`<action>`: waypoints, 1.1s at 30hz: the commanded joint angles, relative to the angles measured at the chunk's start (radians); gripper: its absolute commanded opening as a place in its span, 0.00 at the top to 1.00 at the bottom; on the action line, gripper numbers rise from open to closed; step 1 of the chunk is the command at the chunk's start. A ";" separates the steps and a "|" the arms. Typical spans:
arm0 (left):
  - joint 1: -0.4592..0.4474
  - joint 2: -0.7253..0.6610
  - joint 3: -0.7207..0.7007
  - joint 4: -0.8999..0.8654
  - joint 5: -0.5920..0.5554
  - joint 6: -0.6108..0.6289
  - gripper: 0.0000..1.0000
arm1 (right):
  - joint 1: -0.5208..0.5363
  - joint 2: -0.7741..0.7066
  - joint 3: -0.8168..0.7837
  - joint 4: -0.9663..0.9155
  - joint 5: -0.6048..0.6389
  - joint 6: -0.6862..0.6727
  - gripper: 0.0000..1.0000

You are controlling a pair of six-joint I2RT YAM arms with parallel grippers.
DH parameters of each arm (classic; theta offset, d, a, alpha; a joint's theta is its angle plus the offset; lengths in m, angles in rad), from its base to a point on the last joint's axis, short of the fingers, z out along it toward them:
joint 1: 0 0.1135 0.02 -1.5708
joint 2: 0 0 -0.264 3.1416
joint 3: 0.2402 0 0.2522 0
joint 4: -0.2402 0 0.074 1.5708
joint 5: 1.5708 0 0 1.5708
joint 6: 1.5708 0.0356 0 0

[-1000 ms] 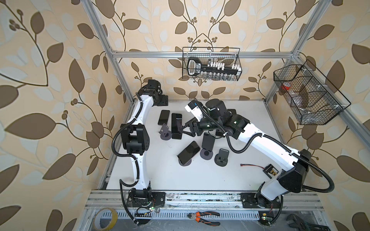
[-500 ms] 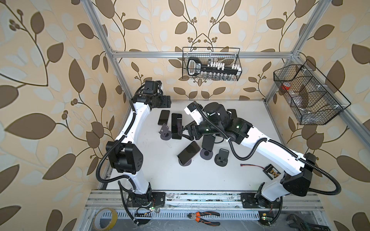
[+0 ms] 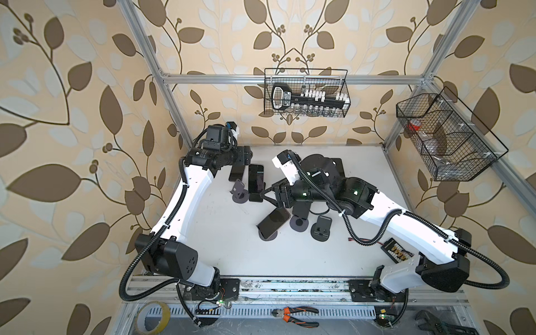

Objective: Remove the phone from the phone stand

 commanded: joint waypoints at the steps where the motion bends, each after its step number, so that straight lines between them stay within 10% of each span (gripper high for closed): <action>1: -0.015 -0.068 -0.024 -0.006 0.023 -0.016 0.20 | 0.003 -0.023 -0.031 -0.016 0.054 0.026 0.33; 33: -0.087 -0.379 -0.308 0.023 0.269 0.082 0.21 | 0.036 -0.178 -0.134 -0.123 0.347 0.128 0.33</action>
